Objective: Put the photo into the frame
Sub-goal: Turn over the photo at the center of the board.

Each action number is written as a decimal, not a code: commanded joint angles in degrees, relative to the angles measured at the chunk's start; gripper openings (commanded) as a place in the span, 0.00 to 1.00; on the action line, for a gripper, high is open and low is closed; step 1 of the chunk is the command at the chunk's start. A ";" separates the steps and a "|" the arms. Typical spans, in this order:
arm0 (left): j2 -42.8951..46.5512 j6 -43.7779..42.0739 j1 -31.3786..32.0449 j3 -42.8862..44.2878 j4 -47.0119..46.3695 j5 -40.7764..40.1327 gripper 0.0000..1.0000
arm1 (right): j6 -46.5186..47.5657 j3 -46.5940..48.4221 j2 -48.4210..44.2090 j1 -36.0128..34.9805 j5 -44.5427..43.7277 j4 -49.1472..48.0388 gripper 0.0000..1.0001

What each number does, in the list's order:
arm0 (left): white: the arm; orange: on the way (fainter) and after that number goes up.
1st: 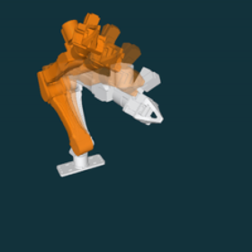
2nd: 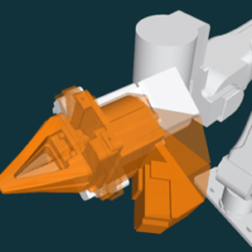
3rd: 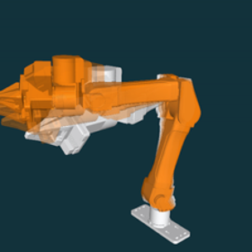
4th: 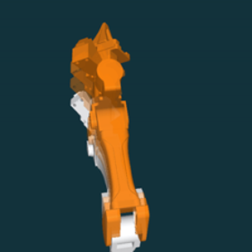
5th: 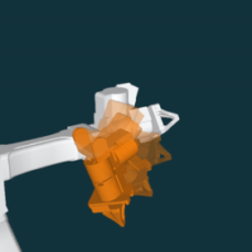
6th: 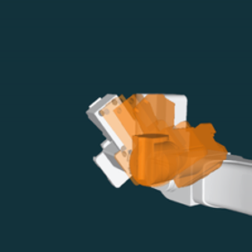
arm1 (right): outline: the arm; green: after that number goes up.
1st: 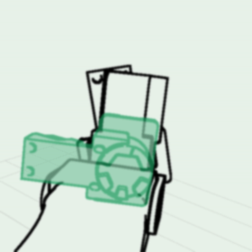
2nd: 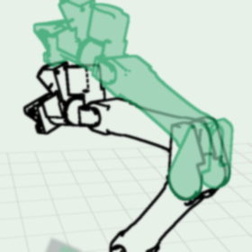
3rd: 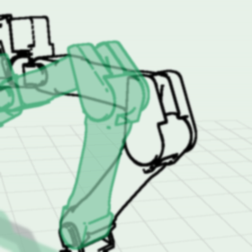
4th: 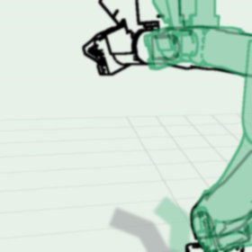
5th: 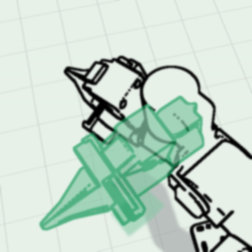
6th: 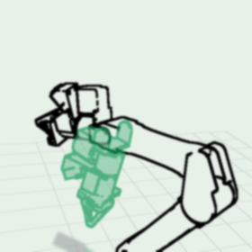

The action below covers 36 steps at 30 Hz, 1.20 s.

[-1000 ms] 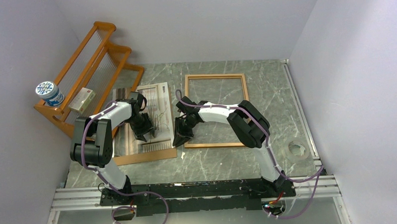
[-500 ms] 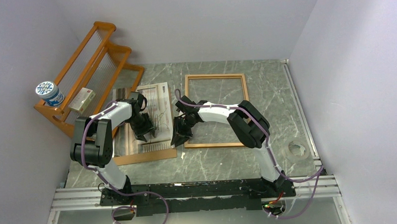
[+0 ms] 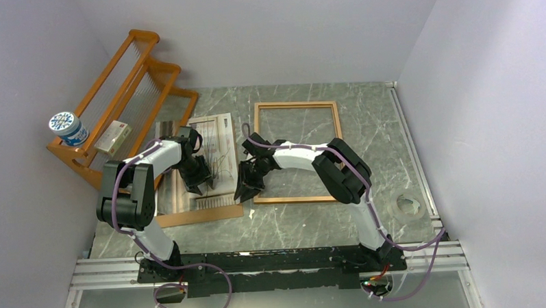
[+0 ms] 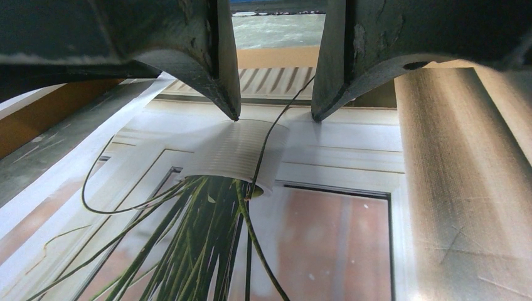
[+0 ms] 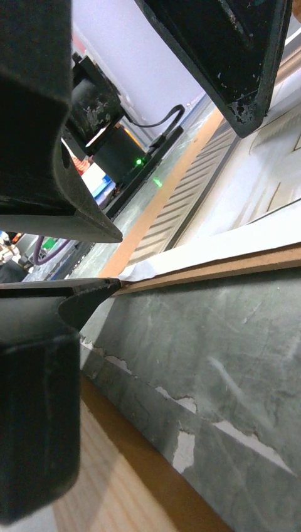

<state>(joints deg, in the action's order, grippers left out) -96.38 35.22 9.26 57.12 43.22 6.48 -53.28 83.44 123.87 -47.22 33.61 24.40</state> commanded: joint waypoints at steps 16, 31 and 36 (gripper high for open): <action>-0.83 0.37 0.94 -0.79 -0.32 0.28 0.52 | -9.16 -8.46 -3.58 0.18 -5.43 -20.12 0.43; -1.46 -0.34 0.94 0.76 1.06 -0.33 0.52 | -8.21 -9.17 -2.48 2.64 -4.93 -34.12 0.60; -0.61 -0.27 0.94 1.28 1.12 -0.19 0.52 | -7.82 -7.36 -0.64 3.19 -3.82 -36.19 0.45</action>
<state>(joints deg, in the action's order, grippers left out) -96.60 35.18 9.82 57.52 43.86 6.61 -62.17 73.67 121.51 -44.38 30.11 -7.46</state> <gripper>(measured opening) 0.517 0.498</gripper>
